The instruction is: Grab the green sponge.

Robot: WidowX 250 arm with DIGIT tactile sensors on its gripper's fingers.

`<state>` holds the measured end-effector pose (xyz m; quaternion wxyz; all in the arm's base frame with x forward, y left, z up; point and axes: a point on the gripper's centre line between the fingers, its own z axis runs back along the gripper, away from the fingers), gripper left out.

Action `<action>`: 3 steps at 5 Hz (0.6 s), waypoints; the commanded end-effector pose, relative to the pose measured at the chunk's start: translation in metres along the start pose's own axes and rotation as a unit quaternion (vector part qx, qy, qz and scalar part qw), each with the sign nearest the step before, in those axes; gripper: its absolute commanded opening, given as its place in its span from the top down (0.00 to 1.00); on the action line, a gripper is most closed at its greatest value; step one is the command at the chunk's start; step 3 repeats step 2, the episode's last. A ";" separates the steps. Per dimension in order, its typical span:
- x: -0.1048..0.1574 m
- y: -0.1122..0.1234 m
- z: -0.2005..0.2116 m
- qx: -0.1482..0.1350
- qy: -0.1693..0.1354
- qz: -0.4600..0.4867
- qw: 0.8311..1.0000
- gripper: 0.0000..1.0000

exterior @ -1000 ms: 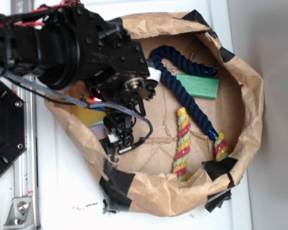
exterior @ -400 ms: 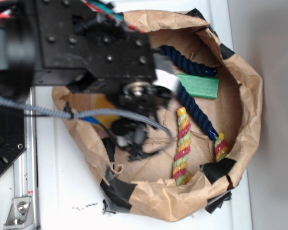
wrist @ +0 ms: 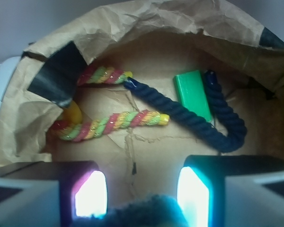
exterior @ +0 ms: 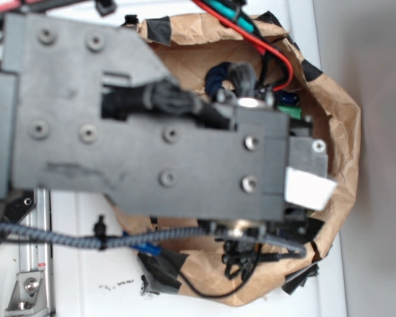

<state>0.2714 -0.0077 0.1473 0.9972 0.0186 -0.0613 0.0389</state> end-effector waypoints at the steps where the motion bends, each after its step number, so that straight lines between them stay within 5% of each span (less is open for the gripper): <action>1: 0.007 0.002 0.001 0.007 -0.041 -0.011 0.999 1.00; 3: 0.007 0.008 -0.001 0.018 -0.037 -0.003 0.999 1.00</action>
